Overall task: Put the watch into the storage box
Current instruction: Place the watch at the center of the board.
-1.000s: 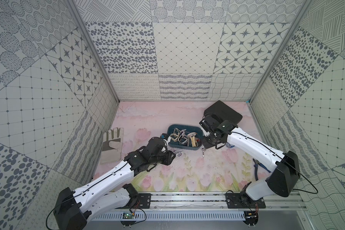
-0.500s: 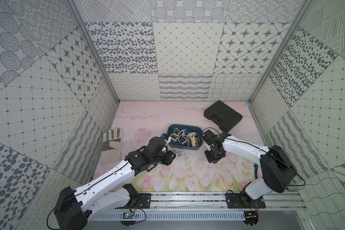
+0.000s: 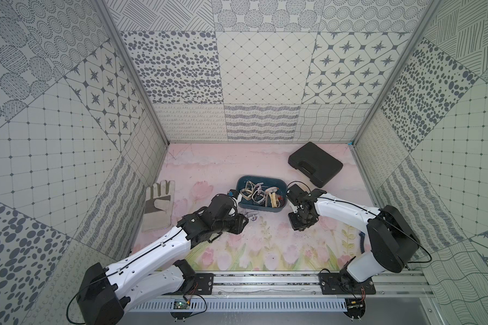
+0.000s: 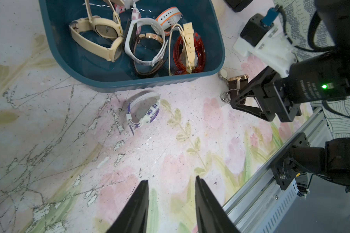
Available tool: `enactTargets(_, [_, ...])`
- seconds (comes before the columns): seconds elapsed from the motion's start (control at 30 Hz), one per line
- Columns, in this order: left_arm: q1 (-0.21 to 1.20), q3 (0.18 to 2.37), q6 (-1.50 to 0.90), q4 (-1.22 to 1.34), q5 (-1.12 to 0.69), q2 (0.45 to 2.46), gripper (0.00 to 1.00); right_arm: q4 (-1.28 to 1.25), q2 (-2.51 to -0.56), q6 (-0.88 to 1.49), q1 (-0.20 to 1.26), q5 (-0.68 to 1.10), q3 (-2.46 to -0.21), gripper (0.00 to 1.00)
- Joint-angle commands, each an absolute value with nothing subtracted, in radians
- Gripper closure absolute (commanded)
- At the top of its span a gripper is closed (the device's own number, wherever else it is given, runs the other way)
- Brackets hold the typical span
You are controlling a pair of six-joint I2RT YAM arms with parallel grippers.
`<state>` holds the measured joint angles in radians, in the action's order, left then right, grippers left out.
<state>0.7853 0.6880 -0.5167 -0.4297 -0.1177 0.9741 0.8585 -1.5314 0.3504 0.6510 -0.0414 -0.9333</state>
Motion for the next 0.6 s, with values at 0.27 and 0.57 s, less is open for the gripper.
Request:
enactTargets(0.27, [0.787,0.683,-0.512,-0.420,-0.119,0.975,0.57,0.911,-1.471,0.369,0.704,-0.067,-0.919,0.61])
enactTargets(0.57, [0.787,0.684,-0.510,-0.419,-0.120,0.982,0.57,0.913,-1.510,0.388,0.737,-0.098,-0.916,0.69])
